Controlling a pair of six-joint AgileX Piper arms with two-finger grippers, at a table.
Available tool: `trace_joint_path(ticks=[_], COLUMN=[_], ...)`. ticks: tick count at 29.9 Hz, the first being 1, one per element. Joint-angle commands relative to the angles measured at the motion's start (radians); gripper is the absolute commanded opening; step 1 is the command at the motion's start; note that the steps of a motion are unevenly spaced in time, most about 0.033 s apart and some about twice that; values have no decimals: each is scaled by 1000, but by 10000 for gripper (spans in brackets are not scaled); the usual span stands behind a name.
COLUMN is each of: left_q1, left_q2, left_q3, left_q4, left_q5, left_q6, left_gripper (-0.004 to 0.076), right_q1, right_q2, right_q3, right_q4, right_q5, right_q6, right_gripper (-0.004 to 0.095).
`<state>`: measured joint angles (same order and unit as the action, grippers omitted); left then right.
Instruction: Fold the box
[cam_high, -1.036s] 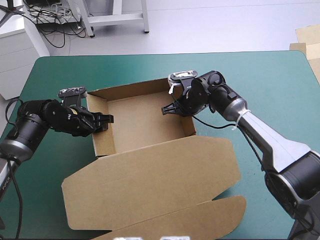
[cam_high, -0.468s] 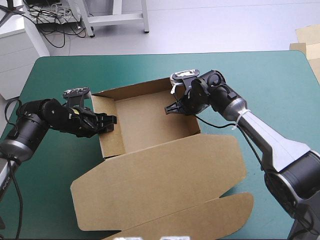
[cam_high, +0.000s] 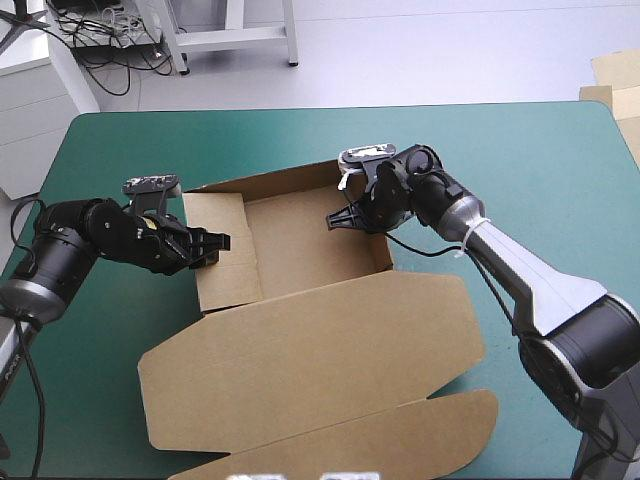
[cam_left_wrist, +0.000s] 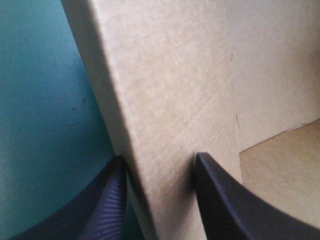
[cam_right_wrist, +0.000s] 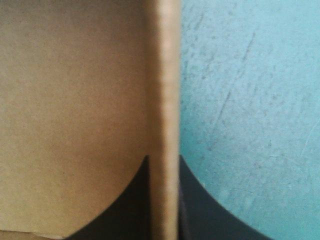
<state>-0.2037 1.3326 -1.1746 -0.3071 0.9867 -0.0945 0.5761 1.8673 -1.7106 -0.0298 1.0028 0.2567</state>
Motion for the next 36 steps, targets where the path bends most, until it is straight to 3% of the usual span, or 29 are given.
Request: trace_joint_path(ticks=[1, 10, 27, 31, 34, 36], left_q1=[-10, -10, -10, -10, -10, -10], left_q2=[-29, -29, -26, -5, 10, 10], left_q3=[-29, -29, -29, -29, -29, -29], left_q4=[-27, 37, 75, 100, 119, 129], left_q5=[-43, -53, -102, -76, -68, -76], left_q6=[0, -2, -84, -106, -105, -100], left_gripper=[296, 296, 288, 184, 11, -10], right_q1=[1, 1, 1, 1, 1, 1], right_q2=[-53, -63, -65, -65, -67, -67], right_q3=[-30, -41, -47, -48, -50, -50], right_q4=[56, 153, 212, 244, 244, 242], right_q5=[-57, -48, -39, -42, -42, -42], right_q6=[10, -34, -42, -54, -56, -58], right_gripper=[-13, -13, -14, -14, -14, -14])
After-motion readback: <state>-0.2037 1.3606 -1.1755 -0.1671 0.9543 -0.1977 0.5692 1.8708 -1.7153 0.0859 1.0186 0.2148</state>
